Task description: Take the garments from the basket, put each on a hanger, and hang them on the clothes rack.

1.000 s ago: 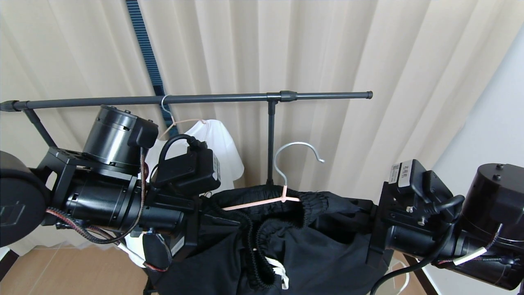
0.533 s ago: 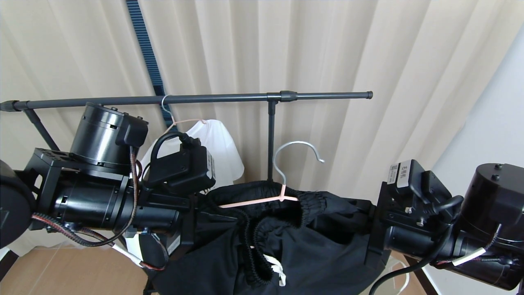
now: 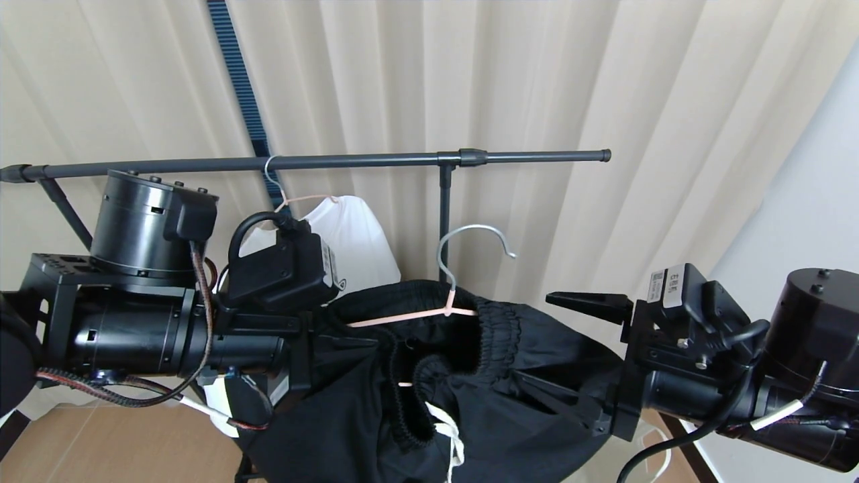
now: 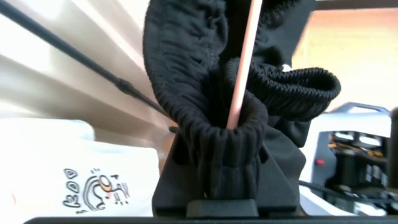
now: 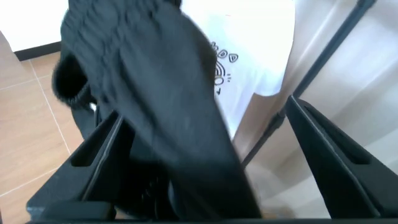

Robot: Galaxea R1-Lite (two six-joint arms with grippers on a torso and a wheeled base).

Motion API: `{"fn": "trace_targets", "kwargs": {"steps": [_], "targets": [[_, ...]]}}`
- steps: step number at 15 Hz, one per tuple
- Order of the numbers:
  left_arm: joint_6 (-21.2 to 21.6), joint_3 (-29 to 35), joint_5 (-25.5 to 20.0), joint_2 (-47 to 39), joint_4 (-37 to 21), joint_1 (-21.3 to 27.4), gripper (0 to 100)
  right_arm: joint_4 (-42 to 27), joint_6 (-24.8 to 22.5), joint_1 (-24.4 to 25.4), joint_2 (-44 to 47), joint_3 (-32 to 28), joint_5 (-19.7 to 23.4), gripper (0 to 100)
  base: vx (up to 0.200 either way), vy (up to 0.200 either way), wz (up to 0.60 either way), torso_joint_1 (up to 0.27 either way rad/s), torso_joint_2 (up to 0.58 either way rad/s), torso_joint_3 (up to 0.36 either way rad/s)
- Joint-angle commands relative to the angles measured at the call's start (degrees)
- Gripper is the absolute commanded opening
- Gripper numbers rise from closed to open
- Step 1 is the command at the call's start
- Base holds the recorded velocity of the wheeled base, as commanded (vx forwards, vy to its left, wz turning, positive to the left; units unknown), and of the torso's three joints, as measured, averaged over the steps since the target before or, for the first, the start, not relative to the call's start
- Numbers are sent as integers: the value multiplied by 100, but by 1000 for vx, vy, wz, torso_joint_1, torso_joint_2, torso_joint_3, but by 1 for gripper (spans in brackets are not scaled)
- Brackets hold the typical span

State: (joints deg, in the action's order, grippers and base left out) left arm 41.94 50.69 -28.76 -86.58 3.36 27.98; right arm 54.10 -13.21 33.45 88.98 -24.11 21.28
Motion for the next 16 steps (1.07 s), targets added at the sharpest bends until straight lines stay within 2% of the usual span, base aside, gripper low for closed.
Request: {"fn": "trace_targets", "kwargs": {"steps": [1,3,4,5,6,7,11,12,15,16], "targets": [[-54,-235,2,106,270,-73,0,-22,-41,-199,-56,29,78,100,0,0,0,0,0,0],[-212,-332,63,229,472,-117,0,-22,-41,-304,-109,21,139,100,0,0,0,0,0,0],[-247,-358,81,299,472,-152,0,-31,-6,-366,-188,21,403,100,0,0,0,0,0,0],[-274,-384,72,396,472,-196,0,-49,21,-506,-267,29,869,100,0,0,0,0,0,0],[-300,-446,72,458,481,-223,0,-49,29,-629,-276,38,1097,100,0,0,0,0,0,0],[-370,-534,63,633,516,-240,0,-110,29,-849,-276,91,1554,100,0,0,0,0,0,0],[-511,-701,72,1038,516,-258,0,-102,21,-1227,-3,135,2240,100,0,0,0,0,0,0],[-511,-709,72,1099,516,-328,0,-102,-14,-1253,128,144,2266,100,0,0,0,0,0,0],[-546,-718,63,1161,516,-477,0,-102,-691,-1438,638,196,2266,100,0,0,0,0,0,0],[-590,-718,63,1187,516,-504,0,-102,-1122,-1517,928,196,2266,100,0,0,0,0,0,0]]}}
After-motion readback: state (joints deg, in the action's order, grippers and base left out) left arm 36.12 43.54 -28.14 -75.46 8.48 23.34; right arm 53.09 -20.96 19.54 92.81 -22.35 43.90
